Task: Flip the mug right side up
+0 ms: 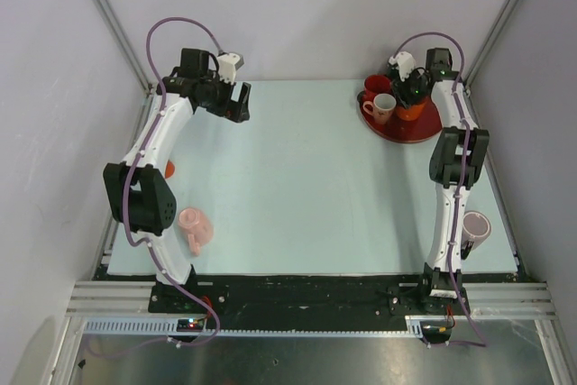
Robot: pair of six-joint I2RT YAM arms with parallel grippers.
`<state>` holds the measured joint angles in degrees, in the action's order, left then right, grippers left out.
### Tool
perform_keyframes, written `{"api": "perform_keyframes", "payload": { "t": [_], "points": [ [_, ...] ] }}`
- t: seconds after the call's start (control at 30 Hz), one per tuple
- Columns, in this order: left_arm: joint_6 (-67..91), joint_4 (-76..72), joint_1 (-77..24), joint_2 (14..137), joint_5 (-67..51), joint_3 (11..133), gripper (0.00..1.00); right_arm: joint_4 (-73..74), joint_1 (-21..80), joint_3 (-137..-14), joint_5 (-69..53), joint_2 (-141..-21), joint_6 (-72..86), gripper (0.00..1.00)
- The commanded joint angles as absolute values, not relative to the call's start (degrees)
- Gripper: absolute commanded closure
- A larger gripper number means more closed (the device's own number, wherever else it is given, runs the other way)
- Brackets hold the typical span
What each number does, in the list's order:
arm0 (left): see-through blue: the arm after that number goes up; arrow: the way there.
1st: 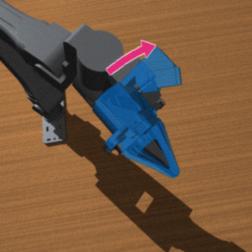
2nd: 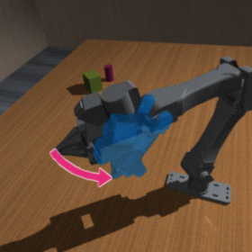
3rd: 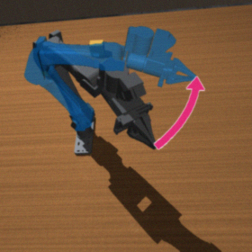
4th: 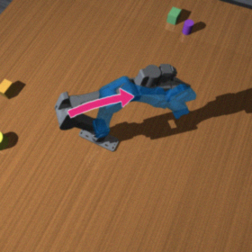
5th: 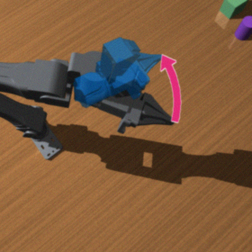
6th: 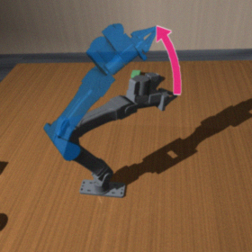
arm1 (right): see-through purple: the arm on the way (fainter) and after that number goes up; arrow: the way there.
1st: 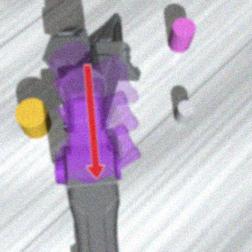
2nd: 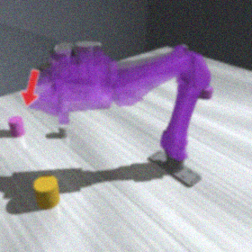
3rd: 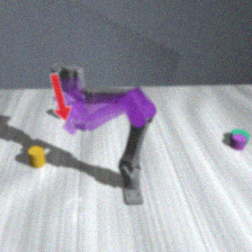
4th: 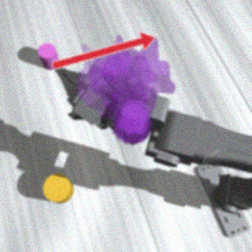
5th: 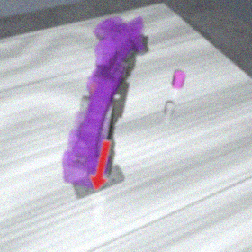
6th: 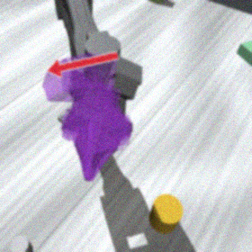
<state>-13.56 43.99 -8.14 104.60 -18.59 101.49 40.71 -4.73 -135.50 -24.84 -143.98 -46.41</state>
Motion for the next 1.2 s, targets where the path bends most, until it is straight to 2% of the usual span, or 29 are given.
{"api": "perform_keyframes", "payload": {
  "t": [0.0,0.13,0.23,0.3,0.4,0.53,0.8,1.17],
  "points": [
    [-14.3,43.6,-7.8,104.2,-19.2,103.8,0.00,36.1,-4.8,-131.3,-24.0,-132.3,-43.1,0.47],
    [-14.4,43.5,-7.8,103.9,-19.5,103.7,0.00,22.9,-7.0,-116.9,-26.5,-121.2,-29.0,0.42],
    [-14.3,43.6,-7.8,104.0,-19.9,103.6,0.00,11.4,-10.4,-107.1,-26.6,-115.2,-8.9,0.37],
    [-14.1,43.5,-7.8,104.0,-19.9,103.7,0.00,7.2,-12.4,-103.3,-23.5,-114.1,4.8,0.25],
    [-14.0,43.5,-7.8,104.0,-19.6,103.8,0.00,7.9,-14.4,-102.4,-21.4,-116.0,19.4,0.17],
    [-14.0,43.5,-7.7,103.4,-19.3,103.4,0.00,10.7,-15.0,-102.8,-18.0,-120.0,30.6,0.19],
    [-14.8,43.5,-7.7,101.9,-18.4,101.9,0.00,5.8,-14.6,-102.0,-19.4,-126.3,44.4,0.21],
    [-15.4,43.5,-7.7,102.0,-17.7,102.2,0.00,3.4,-9.9,-108.6,-20.8,-133.1,49.7,0.22]
  ]
}}
